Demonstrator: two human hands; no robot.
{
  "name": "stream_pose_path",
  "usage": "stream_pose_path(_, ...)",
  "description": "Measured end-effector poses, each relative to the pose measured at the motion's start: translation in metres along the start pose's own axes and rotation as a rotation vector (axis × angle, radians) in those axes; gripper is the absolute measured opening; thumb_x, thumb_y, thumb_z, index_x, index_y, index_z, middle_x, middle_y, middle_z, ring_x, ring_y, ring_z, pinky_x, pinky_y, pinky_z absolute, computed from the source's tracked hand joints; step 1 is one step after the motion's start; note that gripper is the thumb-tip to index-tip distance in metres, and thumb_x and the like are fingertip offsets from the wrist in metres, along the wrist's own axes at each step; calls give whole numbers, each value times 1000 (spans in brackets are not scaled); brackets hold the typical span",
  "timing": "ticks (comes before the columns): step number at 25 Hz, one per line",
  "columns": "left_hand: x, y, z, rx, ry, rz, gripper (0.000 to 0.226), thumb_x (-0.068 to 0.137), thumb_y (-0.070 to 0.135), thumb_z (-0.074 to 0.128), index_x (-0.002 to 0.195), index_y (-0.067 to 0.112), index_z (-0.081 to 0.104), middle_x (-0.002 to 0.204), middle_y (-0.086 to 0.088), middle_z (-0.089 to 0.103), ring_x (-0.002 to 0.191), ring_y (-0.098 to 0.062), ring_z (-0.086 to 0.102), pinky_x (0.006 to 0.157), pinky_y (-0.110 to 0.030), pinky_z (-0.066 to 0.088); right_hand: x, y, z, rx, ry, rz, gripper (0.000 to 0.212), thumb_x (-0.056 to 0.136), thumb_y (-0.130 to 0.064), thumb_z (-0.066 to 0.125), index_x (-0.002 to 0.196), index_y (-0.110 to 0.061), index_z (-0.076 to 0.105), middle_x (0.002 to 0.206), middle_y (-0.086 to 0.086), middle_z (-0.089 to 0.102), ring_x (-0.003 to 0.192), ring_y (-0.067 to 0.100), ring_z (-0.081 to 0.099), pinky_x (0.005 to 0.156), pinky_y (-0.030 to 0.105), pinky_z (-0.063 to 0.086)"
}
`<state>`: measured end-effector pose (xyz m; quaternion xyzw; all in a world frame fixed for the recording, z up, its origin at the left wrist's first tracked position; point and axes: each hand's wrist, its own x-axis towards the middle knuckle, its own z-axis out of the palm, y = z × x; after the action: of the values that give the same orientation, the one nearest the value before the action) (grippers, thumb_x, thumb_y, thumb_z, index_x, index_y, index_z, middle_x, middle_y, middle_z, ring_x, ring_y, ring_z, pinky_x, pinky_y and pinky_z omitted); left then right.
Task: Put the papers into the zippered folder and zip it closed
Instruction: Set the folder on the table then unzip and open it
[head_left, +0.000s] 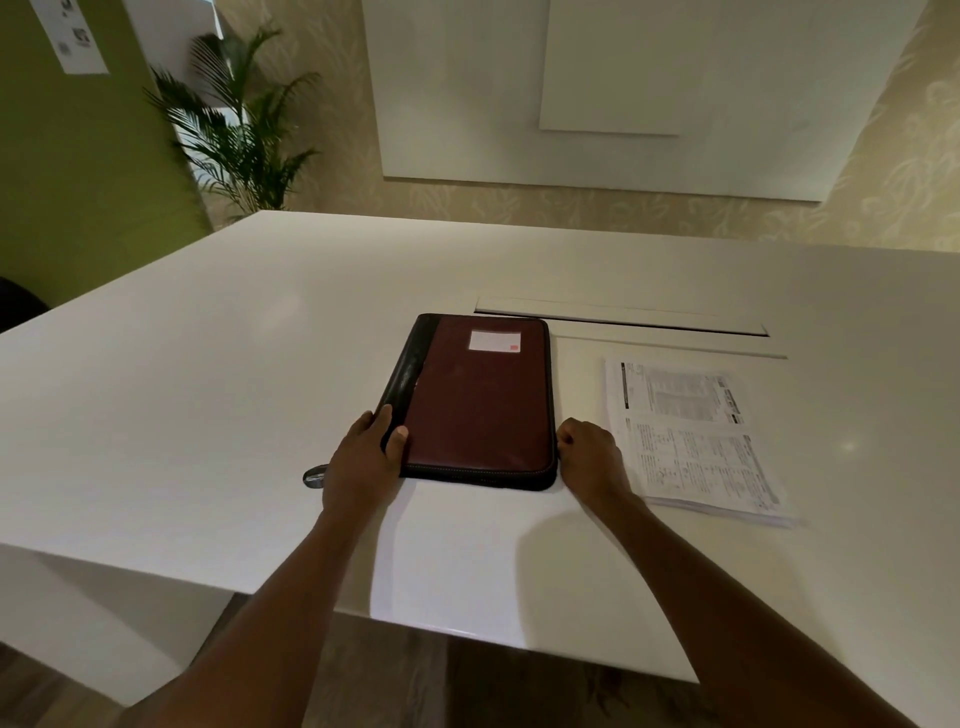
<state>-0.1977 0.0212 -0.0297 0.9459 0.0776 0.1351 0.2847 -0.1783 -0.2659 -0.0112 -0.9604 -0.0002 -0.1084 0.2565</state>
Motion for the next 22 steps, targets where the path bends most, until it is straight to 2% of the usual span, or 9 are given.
stream_pose_path(4,-11,-2,-1,-76,83,-13,49,99,44,37,142,23,47,146,-8,47,138,-22,38,110,-39,34,-20,2,1,21,3,-15,18,88,0,43,74,-3,53,70,6,51,59,16,40,47,27,28)
stream_pose_path(12,-11,-1,-1,-61,114,12,53,97,46,44,140,16,49,144,-10,50,136,-26,41,110,-40,33,-59,2,-2,175,55,-88,21,89,-1,55,69,-2,53,68,10,54,62,22,45,52,31,30)
stream_pose_path(17,-9,-5,1,-98,130,16,52,94,42,49,138,14,52,143,-10,51,135,-26,43,110,-40,34,-68,-14,1,104,65,-34,27,91,-5,53,66,-14,45,67,1,49,55,11,38,46,16,21)
stream_pose_path(22,-8,-7,-1,-133,65,26,53,95,39,50,142,14,47,147,-8,47,138,-24,39,113,-39,31,-83,-35,17,51,96,56,28,92,-13,53,64,-18,47,65,-5,50,52,6,41,46,14,26)
